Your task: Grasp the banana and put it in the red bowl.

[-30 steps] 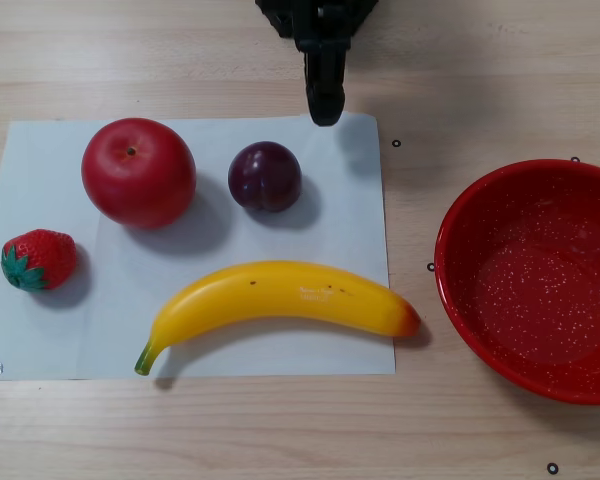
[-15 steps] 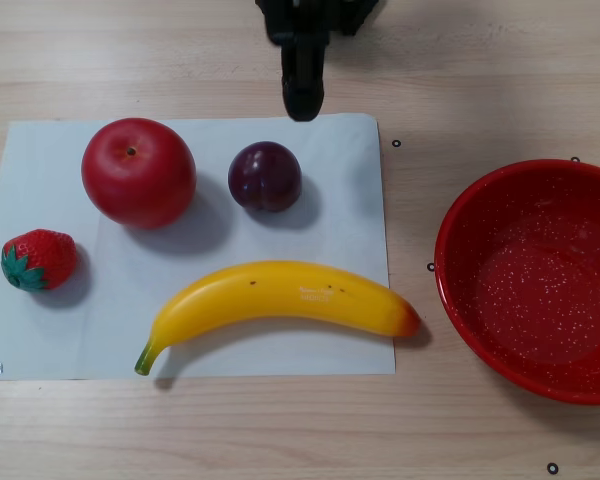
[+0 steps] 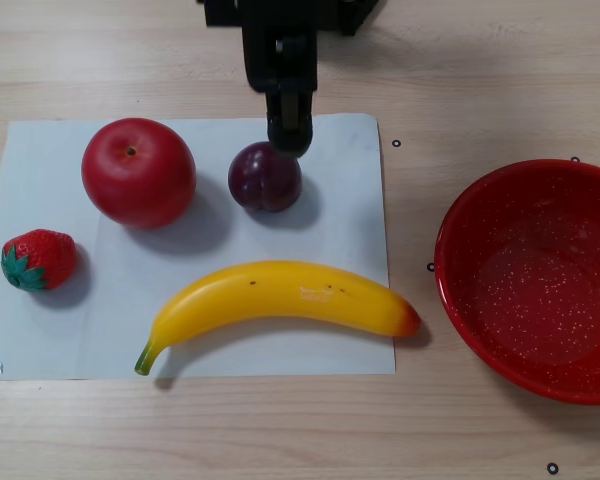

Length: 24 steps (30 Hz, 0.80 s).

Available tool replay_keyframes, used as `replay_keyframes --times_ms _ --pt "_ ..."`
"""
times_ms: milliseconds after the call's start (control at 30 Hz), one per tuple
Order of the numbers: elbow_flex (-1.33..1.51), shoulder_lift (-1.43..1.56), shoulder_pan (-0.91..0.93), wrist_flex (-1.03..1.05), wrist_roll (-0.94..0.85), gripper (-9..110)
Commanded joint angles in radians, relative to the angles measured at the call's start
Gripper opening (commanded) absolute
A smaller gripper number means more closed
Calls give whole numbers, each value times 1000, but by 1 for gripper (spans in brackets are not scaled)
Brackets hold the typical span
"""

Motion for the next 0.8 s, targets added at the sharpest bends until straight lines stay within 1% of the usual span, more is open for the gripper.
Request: replay_keyframes --times_ms 0,67,233,400,500,767 --pt "-137 -2 -14 18 67 4" --pt "-170 -38 -15 17 114 5" --pt "-247 -133 -21 15 118 7" --pt "-328 -233 -25 14 112 20" --pt "-394 -301 -25 11 103 31" --pt "-555 -454 -9 -21 60 44"
